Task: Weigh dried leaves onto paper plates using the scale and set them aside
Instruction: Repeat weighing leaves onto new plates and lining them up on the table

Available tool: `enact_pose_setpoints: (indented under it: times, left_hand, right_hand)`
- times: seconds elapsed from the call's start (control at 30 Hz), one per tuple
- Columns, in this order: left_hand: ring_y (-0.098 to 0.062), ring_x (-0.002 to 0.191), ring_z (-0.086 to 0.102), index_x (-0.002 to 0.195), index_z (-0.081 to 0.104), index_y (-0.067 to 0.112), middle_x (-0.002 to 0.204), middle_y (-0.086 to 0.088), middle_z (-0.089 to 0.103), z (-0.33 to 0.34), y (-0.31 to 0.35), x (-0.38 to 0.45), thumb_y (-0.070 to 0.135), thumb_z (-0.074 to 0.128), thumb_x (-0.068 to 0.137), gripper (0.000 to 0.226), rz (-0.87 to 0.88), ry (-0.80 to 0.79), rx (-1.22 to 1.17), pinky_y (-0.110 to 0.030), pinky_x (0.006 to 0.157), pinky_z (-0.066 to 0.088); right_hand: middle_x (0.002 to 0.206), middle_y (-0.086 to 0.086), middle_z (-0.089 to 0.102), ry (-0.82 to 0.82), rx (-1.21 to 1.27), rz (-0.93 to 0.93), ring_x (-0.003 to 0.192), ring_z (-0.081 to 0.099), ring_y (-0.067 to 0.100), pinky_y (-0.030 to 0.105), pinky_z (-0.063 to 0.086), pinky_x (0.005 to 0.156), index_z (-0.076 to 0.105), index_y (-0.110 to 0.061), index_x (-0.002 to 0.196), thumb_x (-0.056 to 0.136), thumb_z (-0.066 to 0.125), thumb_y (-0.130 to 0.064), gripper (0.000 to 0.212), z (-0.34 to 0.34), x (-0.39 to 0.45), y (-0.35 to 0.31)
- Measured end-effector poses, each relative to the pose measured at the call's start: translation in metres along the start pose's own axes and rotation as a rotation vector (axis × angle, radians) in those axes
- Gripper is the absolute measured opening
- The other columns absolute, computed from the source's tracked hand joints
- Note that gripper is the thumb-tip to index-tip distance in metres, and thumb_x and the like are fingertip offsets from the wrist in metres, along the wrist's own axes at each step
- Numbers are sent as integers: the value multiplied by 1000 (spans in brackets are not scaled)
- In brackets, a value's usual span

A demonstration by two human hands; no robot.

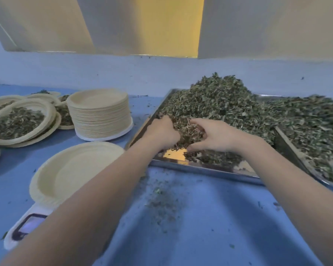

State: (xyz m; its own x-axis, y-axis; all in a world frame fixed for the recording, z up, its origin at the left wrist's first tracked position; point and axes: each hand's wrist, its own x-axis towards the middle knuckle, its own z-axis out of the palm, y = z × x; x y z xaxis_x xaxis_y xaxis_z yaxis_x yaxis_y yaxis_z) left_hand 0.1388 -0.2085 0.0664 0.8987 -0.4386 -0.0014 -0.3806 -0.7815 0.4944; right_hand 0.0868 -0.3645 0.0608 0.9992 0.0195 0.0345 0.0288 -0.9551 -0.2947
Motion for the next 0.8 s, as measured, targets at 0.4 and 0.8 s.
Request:
enact_pose_setpoints:
  times: [0.4,0.8]
  left_hand:
    - [-33,124,45,149,-5,6,147,-20,34,21,-4,67,17,78,74,113,-92,-350,160,-41,99,42]
    - [-22,100,60,148,-18,25,155,-13,16,13,-14,103,16,82,68,128,-78,-429,19,-24,61,55]
  right_hand:
    - [97,-3,65,-276,89,124,61,60,2,15,47,51,49,-8,131,65,85,-32,79,16,83,35]
    - [156,1,1,-426,-103,39,137,29,28,37,39,103,-7,-31,151,53,86,-53,136,7,122,36]
